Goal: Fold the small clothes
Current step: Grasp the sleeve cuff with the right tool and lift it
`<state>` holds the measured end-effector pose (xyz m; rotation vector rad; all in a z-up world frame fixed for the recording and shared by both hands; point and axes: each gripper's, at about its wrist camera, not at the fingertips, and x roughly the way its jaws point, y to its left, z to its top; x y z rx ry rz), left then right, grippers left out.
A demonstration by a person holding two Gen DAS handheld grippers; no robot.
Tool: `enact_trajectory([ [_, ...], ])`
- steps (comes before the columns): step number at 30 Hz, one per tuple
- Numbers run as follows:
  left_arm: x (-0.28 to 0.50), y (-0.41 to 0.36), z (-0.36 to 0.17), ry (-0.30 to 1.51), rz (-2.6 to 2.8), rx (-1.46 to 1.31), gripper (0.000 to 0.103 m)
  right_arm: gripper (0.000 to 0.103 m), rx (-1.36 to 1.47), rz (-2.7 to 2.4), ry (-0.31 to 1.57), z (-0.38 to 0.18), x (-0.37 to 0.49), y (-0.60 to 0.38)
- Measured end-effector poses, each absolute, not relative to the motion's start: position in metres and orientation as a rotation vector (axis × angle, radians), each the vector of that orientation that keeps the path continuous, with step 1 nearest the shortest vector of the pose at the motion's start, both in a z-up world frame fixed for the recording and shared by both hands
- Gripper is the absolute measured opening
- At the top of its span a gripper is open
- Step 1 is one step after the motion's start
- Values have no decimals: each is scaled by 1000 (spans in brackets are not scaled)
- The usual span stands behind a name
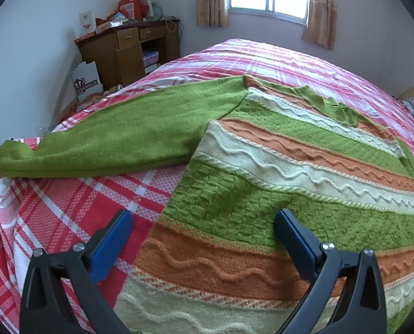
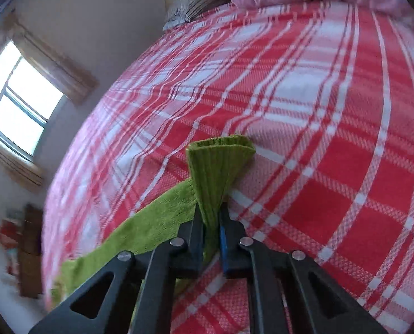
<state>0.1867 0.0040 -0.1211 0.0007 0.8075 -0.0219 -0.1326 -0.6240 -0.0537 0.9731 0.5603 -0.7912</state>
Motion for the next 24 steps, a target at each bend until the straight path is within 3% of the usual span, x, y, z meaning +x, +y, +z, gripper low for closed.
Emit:
enact_trajectory([
  [6,190,9,-121,799,-36,-18,103,7,887,-682,502,1,-124,-583],
  [14,188,12,-121,784,-52,-33,103,7,730,-416,483,87,-52,-467],
  [24,186,19,-121,757,-83,-75,103,7,625,-42,607,85,76,-283],
])
